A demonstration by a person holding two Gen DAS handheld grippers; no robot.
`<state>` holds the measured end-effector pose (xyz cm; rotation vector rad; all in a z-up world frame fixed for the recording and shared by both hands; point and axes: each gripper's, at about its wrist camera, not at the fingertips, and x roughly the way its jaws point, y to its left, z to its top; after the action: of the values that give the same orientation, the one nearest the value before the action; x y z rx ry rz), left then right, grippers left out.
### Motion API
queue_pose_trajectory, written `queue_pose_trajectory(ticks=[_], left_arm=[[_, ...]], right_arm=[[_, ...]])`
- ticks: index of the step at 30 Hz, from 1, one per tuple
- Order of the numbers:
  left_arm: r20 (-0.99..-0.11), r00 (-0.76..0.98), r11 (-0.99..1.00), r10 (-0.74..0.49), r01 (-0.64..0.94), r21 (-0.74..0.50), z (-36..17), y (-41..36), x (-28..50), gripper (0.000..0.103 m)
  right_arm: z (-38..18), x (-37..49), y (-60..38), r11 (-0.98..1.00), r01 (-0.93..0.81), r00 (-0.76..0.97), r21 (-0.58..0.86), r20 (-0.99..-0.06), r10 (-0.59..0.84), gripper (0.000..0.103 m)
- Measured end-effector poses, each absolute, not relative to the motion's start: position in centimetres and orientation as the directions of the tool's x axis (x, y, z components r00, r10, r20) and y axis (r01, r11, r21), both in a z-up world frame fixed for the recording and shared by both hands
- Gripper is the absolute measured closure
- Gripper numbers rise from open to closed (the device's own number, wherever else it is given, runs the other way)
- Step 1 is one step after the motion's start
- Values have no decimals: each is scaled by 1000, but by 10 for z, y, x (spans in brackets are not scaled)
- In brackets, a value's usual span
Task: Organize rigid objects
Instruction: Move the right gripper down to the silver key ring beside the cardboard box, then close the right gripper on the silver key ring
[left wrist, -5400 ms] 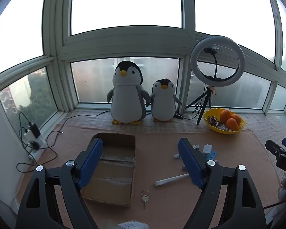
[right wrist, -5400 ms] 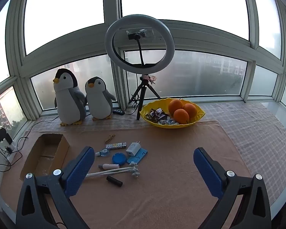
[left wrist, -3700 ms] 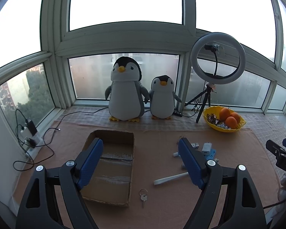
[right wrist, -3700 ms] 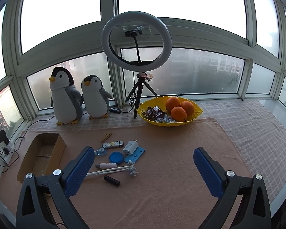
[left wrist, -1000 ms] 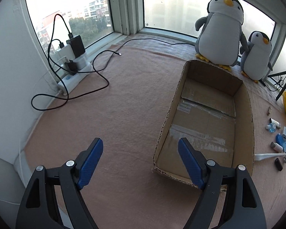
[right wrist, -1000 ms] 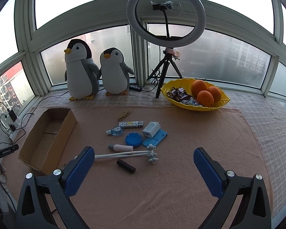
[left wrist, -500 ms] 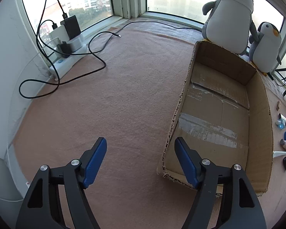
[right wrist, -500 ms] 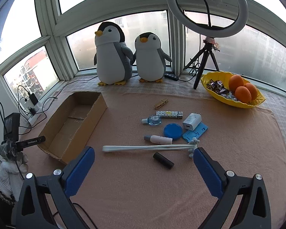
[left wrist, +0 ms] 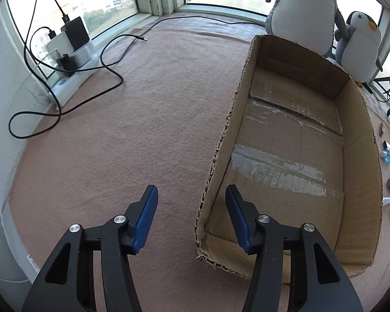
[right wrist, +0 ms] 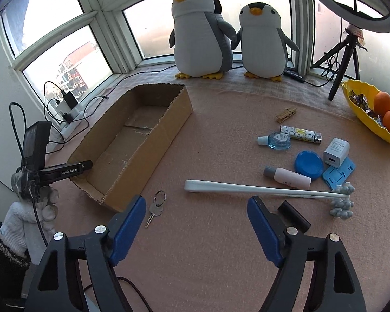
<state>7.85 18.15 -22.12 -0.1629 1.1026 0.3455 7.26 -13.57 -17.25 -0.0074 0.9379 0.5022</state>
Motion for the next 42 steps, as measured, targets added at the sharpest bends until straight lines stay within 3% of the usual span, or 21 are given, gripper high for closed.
queue_pose_trajectory(ticks=[2, 9, 13, 19, 33, 42], left_arm=[[-897, 400, 937, 188, -348, 41, -223, 180, 81, 50], [-895, 399, 944, 200, -323, 67, -225, 176, 85, 50], [-895, 397, 945, 201, -319, 71, -225, 175, 86, 50], [-897, 398, 944, 195, -323, 63, -225, 176, 86, 50], [-892, 398, 943, 216, -323, 84, -225, 174, 86, 50], [-890, 396, 942, 224, -321, 95, -225, 171, 86, 50]], right_arm=[[-181, 78, -126, 871, -441, 450, 216, -786, 423, 40], [-207, 90, -100, 836, -497, 375, 231, -812, 448, 42], [-223, 99, -87, 813, -520, 312, 262, -827, 467, 54], [-243, 113, -78, 794, -522, 232, 311, -844, 484, 64], [-251, 126, -67, 747, -534, 146, 396, -827, 543, 73], [-253, 124, -62, 725, -546, 107, 421, -823, 558, 84]])
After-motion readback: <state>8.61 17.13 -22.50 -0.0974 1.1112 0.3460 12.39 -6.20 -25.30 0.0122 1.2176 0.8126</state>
